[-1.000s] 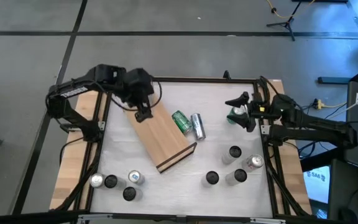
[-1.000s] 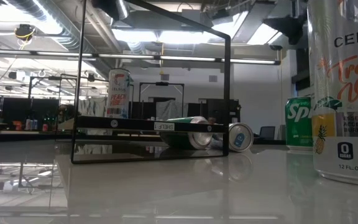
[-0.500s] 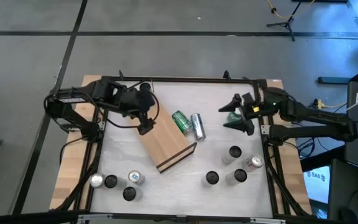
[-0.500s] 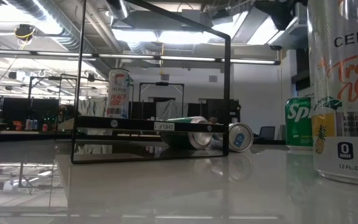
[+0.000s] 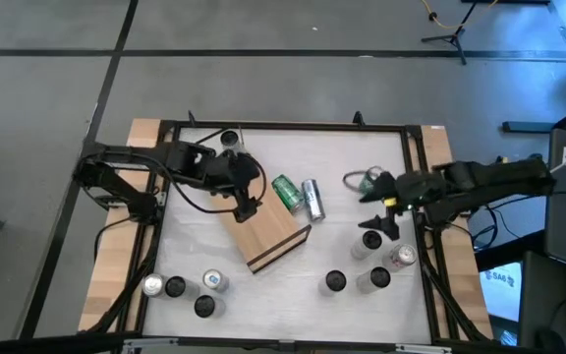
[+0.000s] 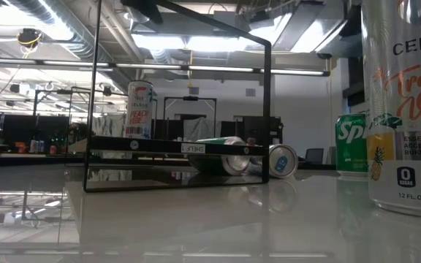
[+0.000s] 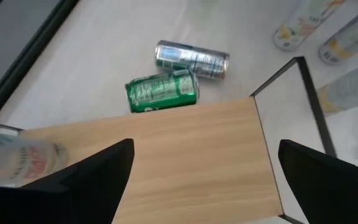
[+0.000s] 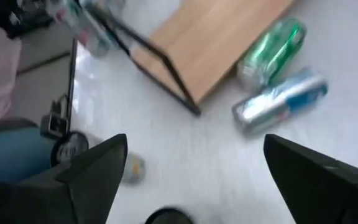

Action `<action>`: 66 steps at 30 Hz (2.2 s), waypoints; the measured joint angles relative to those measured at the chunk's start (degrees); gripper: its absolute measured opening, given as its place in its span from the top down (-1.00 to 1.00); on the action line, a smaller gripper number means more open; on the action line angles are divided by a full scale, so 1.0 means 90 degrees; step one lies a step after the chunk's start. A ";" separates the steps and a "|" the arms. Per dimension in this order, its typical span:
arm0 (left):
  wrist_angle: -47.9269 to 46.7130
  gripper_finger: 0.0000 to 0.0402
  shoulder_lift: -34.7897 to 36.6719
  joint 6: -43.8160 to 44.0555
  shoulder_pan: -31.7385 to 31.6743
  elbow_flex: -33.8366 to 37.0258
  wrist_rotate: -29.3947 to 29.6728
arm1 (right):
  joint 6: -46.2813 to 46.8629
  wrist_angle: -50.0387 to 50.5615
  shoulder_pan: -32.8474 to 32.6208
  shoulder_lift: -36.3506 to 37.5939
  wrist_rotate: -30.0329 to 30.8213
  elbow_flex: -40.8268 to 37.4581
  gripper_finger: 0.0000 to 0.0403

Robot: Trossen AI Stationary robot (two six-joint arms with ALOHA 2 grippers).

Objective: Place canned beverage on shelf
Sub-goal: Put the white yellow soda can on the shelf

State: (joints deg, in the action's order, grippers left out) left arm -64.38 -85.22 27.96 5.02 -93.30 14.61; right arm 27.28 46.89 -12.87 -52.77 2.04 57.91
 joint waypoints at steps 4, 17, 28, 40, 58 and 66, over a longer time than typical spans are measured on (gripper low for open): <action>0.0307 -0.92 0.0006 -0.0004 0.0000 0.0300 -0.0007 | 0.0101 0.0161 -0.0482 -0.0317 0.0161 0.0029 -0.85; 0.0569 -0.92 0.0001 -0.0004 0.0000 0.0680 -0.0010 | 0.2411 0.0763 -0.0948 -0.1013 0.0384 0.0029 -0.85; 0.0574 -0.92 0.0001 -0.0004 0.0000 0.0680 -0.0007 | 0.3908 0.1720 -0.0948 -0.1005 -0.0206 0.0029 -0.85; 0.0571 -0.92 0.0001 -0.0009 0.0000 0.0678 0.0084 | 0.4469 0.1431 -0.0948 -0.1005 -0.0316 0.0029 -0.85; 0.0567 -0.92 0.0001 -0.0019 0.0000 0.0673 0.0087 | 0.4442 0.1470 -0.0948 -0.2003 -0.0663 0.0026 -0.85; 0.0566 -0.92 0.0001 -0.0016 0.0000 0.0673 0.0130 | 0.4440 0.1463 -0.0943 -0.2130 -0.0682 0.0026 -0.85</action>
State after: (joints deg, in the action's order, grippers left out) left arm -59.29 -85.21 27.81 5.02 -87.24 15.78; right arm 67.24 60.05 -21.37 -71.94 -4.10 58.15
